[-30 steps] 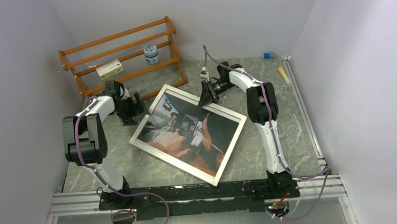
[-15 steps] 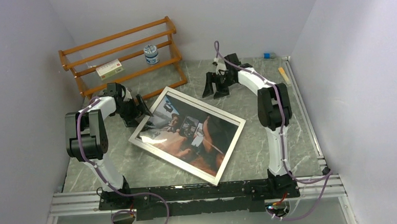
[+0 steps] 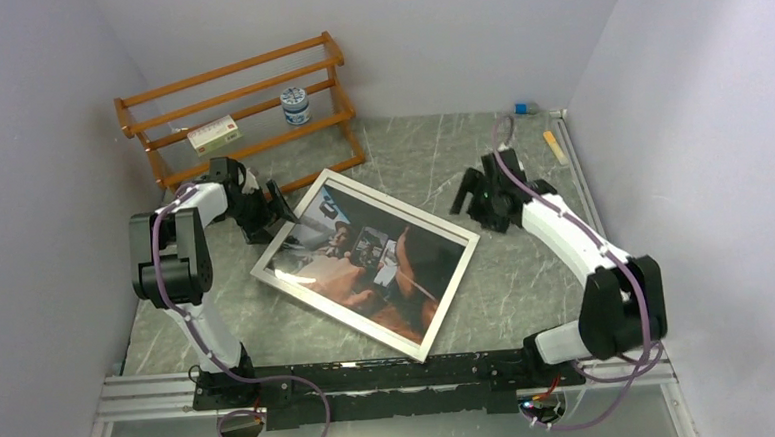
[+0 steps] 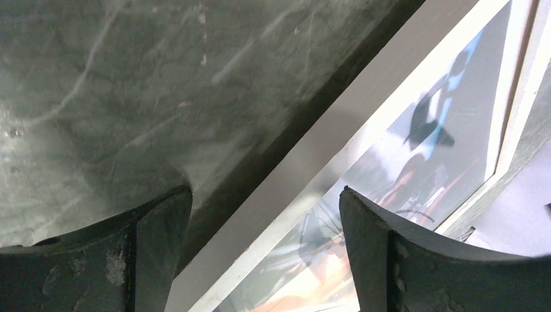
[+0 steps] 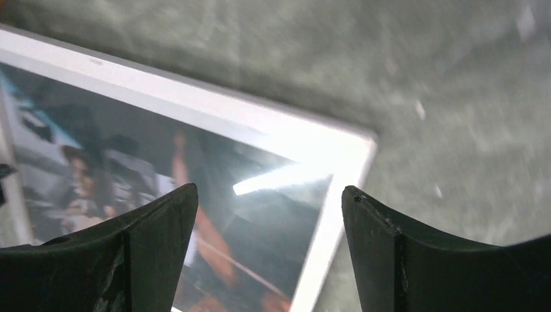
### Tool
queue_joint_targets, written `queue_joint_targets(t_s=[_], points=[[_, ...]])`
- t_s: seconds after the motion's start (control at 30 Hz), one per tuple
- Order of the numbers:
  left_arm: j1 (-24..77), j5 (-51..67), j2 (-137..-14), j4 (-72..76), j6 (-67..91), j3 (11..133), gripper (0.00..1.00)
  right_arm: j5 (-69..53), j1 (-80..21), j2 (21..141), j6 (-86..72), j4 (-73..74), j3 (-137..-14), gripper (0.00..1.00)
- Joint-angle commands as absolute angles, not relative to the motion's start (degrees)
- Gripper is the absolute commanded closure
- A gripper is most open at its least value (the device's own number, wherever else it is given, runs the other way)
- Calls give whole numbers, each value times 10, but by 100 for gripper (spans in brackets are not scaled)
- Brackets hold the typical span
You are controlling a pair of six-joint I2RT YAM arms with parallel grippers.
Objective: Put the photo into the frame
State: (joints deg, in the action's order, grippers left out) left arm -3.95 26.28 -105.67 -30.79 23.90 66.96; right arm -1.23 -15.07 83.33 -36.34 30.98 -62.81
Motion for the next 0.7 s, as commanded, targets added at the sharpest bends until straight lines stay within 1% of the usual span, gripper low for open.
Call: queue_joint_targets(t_s=[0.0, 0.07, 0.17, 0.33, 0.5, 0.67], points=[[-39, 266, -1080, -311, 218, 712, 12, 64, -150, 752, -478, 343, -519, 15], [-39, 268, -1089, -316, 216, 722, 13, 38, -150, 735, -489, 329, -482, 14], [-39, 280, -1095, -316, 221, 725, 15, -4, -150, 746, -500, 307, -447, 14], [-37, 364, -1089, -301, 228, 706, 17, -59, -151, 770, -519, 236, -403, 13], [-23, 422, -1074, -285, 247, 675, 18, -98, -150, 808, -515, 184, -398, 13], [-4, 421, -1062, -293, 253, 660, 18, -129, -149, 855, -502, 156, -416, 13]])
